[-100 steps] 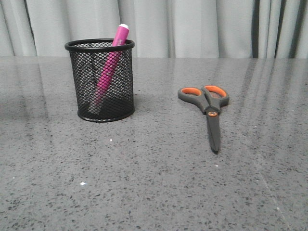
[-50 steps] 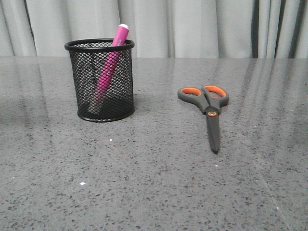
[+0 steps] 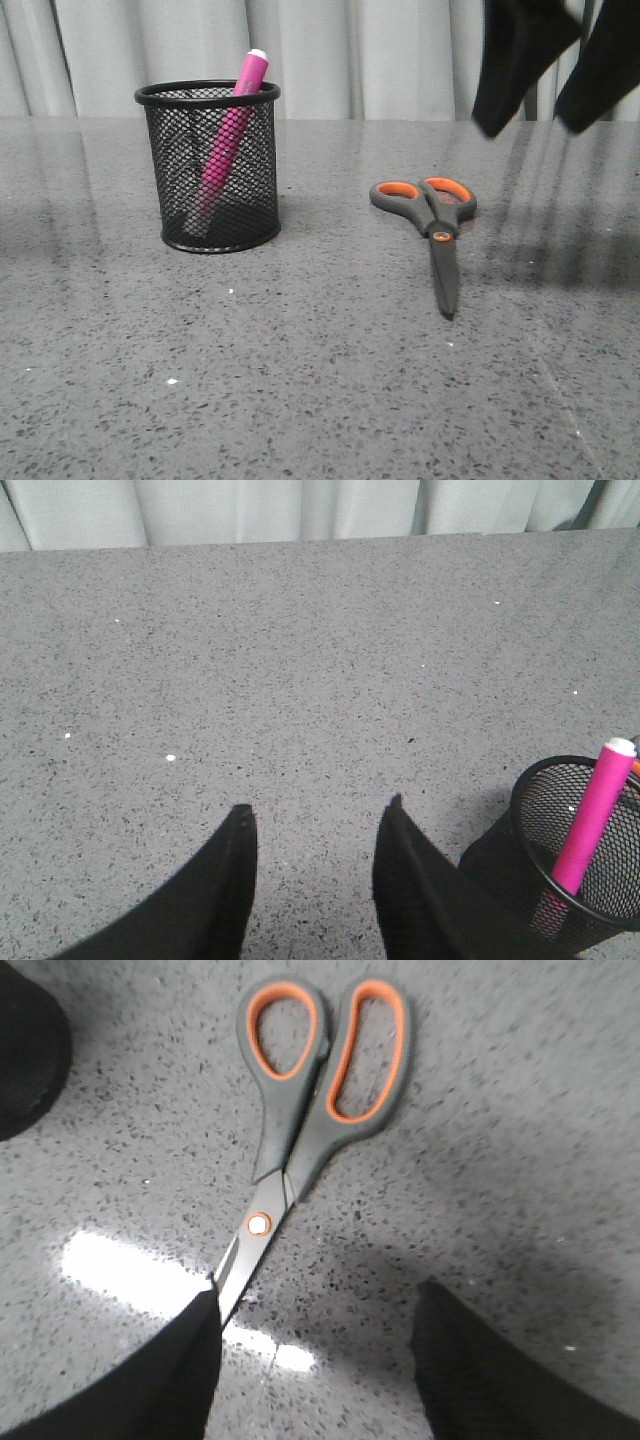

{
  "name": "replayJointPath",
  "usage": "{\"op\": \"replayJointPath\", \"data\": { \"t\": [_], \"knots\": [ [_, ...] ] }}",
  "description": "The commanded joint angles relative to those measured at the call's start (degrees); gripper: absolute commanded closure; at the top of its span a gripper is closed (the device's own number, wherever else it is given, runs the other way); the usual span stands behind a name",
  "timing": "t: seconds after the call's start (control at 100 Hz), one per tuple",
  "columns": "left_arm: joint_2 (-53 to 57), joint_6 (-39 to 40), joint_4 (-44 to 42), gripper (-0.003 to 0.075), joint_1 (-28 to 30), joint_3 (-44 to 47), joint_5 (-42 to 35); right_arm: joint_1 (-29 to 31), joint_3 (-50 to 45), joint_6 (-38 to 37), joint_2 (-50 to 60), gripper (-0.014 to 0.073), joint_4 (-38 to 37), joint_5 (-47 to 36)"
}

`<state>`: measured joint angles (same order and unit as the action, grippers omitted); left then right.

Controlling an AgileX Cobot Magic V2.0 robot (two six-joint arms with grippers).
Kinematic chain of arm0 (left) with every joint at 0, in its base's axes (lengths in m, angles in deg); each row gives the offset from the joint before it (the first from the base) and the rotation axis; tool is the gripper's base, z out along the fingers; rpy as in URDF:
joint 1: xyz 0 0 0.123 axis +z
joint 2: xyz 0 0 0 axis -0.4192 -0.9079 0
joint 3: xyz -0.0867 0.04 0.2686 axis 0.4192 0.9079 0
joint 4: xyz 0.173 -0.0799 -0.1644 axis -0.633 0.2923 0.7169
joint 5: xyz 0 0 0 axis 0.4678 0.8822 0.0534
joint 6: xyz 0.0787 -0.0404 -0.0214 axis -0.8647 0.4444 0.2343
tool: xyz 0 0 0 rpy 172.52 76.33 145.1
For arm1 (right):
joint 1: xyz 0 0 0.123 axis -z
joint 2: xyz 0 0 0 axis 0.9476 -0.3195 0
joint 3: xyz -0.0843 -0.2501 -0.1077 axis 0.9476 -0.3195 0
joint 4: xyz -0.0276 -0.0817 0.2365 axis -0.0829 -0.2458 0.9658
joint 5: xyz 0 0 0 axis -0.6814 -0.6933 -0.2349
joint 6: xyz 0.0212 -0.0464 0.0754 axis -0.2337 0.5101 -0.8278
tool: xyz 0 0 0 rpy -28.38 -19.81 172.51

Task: Put pen and scissors into bin
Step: 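Lower the right gripper onto the scissors near the pivot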

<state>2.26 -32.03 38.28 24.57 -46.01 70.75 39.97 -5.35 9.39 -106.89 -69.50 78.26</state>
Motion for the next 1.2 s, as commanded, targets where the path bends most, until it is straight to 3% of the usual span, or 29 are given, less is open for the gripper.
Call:
{"op": "replayJointPath", "data": {
  "t": [0.0,0.43,1.0,1.19],
  "knots": [
    [1.0,0.6,2.1,0.046,0.1,-1.4,-3.6,-0.1,2.0,-2.5,-1.1,0.0214,-0.9,-2.6],
    [1.0,0.6,2.1,0.046,0.1,-1.4,-3.7,-0.2,2.4,-2.9,-6.7,0.0211,4.0,-9.0],
    [1.0,0.6,2.1,0.046,0.1,-1.4,-4.2,-0.2,9.9,-4.7,-16.8,0.0211,0.4,-0.7],
    [1.0,0.6,2.1,0.046,0.1,-1.4,-4.2,-0.2,9.9,-4.7,-17.4,0.0211,-0.1,-2.4]
  ]
}}
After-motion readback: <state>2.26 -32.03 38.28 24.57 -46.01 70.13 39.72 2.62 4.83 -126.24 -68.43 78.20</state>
